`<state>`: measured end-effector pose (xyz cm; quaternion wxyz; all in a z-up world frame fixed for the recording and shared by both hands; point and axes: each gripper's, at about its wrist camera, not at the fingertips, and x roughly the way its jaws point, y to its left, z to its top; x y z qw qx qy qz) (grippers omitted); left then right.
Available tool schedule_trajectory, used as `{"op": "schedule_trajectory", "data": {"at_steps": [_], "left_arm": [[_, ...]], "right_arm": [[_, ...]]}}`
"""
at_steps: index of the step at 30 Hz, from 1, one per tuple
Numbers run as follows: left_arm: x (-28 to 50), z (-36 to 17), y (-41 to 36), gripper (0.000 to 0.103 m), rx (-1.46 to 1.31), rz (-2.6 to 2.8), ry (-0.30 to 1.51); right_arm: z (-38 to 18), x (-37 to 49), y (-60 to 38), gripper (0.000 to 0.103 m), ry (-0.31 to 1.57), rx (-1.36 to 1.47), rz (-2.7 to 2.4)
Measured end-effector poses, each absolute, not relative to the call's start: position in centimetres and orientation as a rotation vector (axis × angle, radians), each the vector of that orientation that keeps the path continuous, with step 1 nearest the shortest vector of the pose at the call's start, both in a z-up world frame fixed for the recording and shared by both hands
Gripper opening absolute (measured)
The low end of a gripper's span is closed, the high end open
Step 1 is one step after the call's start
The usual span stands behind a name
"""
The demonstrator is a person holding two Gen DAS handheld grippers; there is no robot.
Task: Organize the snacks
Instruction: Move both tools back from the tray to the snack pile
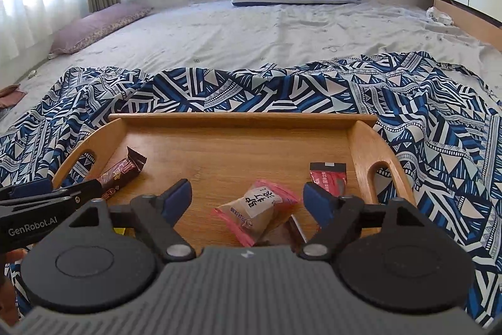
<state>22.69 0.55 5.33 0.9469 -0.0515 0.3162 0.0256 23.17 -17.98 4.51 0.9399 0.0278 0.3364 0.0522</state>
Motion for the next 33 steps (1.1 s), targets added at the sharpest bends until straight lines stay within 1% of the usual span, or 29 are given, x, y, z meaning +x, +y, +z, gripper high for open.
{"op": "schedule_trajectory", "data": {"at_steps": [6, 8, 10, 11, 22, 33], "left_arm": [[19.8, 6.7, 0.5, 0.097, -0.120, 0.005, 0.636], [18.6, 6.9, 0.5, 0.098, -0.130, -0.013, 0.635], [17.6, 7.1, 0.4, 0.098, -0.128, -0.028, 0.629], [16.9, 7.2, 0.3, 0.099, -0.121, -0.031, 0.623], [11.8, 8.0, -0.2, 0.101, -0.116, -0.068, 0.602], [7.7, 6.4, -0.9, 0.101, -0.127, -0.085, 0.629]], "right_arm": [[5.5, 20.6, -18.0, 0.094, 0.648, 0.008, 0.102], [5.8, 19.6, -18.2, 0.096, 0.630, 0.001, 0.103], [6.0, 18.6, -18.4, 0.102, 0.614, 0.004, 0.108], [6.1, 18.1, -18.6, 0.103, 0.606, 0.006, 0.114], [6.4, 12.9, -19.9, 0.103, 0.550, -0.015, 0.108], [5.4, 8.4, -20.2, 0.103, 0.513, -0.104, 0.084]]}}
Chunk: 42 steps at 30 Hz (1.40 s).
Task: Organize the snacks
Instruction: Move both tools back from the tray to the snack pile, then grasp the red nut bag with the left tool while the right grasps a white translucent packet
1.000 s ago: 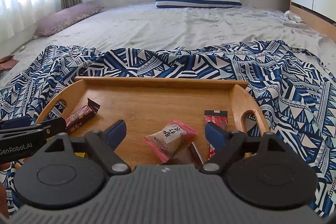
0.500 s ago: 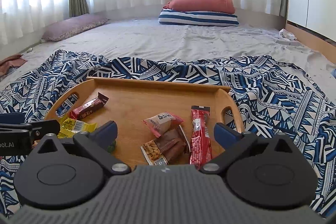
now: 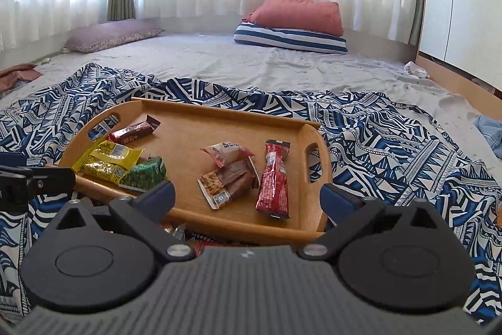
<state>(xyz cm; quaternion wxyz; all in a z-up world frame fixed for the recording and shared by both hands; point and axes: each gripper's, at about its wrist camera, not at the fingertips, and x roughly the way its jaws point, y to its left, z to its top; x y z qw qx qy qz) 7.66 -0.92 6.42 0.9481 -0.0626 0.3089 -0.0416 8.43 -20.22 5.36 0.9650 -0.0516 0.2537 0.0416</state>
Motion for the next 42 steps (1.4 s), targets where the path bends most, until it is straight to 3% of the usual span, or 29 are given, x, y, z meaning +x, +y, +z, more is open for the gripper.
{"op": "schedule_trajectory", "data": {"at_steps": [31, 37, 42], "left_arm": [[2.7, 3.6, -4.8, 0.101, -0.070, -0.189, 0.628], [2.8, 3.0, -5.4, 0.096, -0.065, -0.208, 0.645], [3.0, 2.4, -5.8, 0.082, -0.043, -0.226, 0.660]], "right_arm": [[1.3, 2.1, -22.4, 0.103, 0.531, -0.178, 0.038], [0.5, 2.0, -21.9, 0.103, 0.536, -0.202, 0.055], [0.0, 2.0, -21.7, 0.103, 0.542, -0.197, 0.049]]}}
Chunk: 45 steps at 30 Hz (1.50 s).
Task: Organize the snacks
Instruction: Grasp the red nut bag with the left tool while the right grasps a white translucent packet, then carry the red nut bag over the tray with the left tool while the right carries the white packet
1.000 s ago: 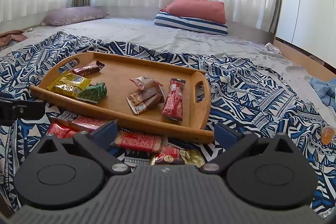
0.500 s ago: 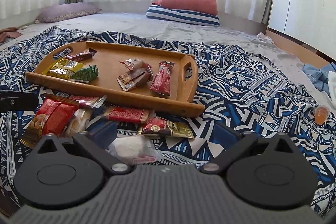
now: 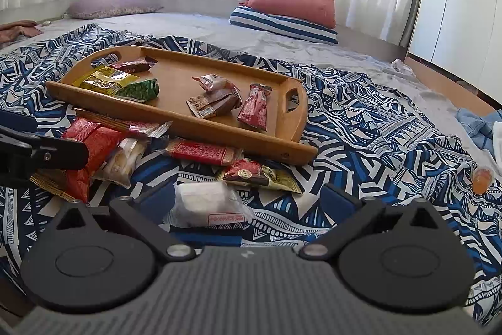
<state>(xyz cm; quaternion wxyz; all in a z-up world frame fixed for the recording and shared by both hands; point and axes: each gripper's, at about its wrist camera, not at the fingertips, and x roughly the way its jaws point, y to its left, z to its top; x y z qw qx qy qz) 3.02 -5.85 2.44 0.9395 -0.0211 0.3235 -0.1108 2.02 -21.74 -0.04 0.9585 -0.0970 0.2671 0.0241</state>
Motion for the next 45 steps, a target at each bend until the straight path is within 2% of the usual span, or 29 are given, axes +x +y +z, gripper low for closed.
{"op": "schedule_trajectory", "data": {"at_steps": [6, 11, 15, 25, 32, 37, 45], "left_arm": [[3.1, 2.3, -6.5, 0.067, -0.024, -0.247, 0.659], [3.3, 2.3, -7.1, 0.062, -0.023, -0.264, 0.660], [3.6, 2.0, -7.4, 0.047, -0.026, -0.254, 0.677], [3.5, 2.2, -6.5, 0.044, -0.052, -0.237, 0.671], [3.4, 2.7, -5.7, 0.043, -0.061, -0.224, 0.660], [3.4, 3.0, -5.2, 0.043, -0.061, -0.215, 0.652], [3.8, 3.7, -4.3, 0.043, -0.068, -0.198, 0.640]], "right_arm": [[-0.3, 2.1, -22.2, 0.103, 0.544, -0.158, 0.050], [-0.4, 2.1, -22.1, 0.103, 0.549, -0.143, 0.061], [-0.5, 1.9, -21.8, 0.103, 0.550, -0.138, 0.080], [-1.1, 1.2, -20.4, 0.102, 0.548, -0.161, 0.128], [-1.0, 1.3, -20.2, 0.088, 0.554, -0.126, 0.155], [-0.8, 1.6, -20.5, 0.064, 0.571, -0.090, 0.153], [0.0, 1.2, -20.8, 0.057, 0.553, -0.075, 0.122]]}}
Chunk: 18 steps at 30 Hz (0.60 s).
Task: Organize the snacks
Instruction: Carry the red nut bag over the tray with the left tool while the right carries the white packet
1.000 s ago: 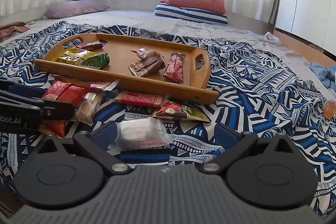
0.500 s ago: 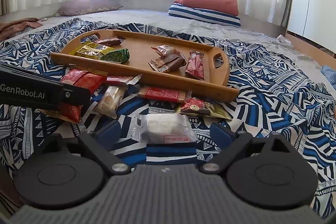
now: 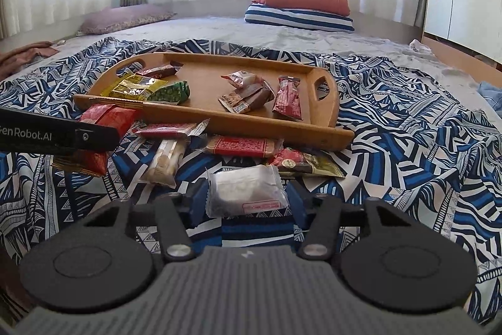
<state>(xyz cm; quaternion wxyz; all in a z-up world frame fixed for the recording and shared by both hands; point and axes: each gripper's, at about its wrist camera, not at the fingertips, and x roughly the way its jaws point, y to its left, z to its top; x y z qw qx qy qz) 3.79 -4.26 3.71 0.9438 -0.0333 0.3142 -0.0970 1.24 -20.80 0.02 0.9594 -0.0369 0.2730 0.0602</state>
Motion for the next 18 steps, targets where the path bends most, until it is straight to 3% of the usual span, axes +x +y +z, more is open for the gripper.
{"op": "schedule_trajectory", "data": {"at_steps": [18], "left_arm": [[9.5, 7.6, -1.4, 0.042, -0.107, -0.193, 0.586]], "right_arm": [[4.2, 5.2, -22.2, 0.056, 0.526, 0.030, 0.070]]}}
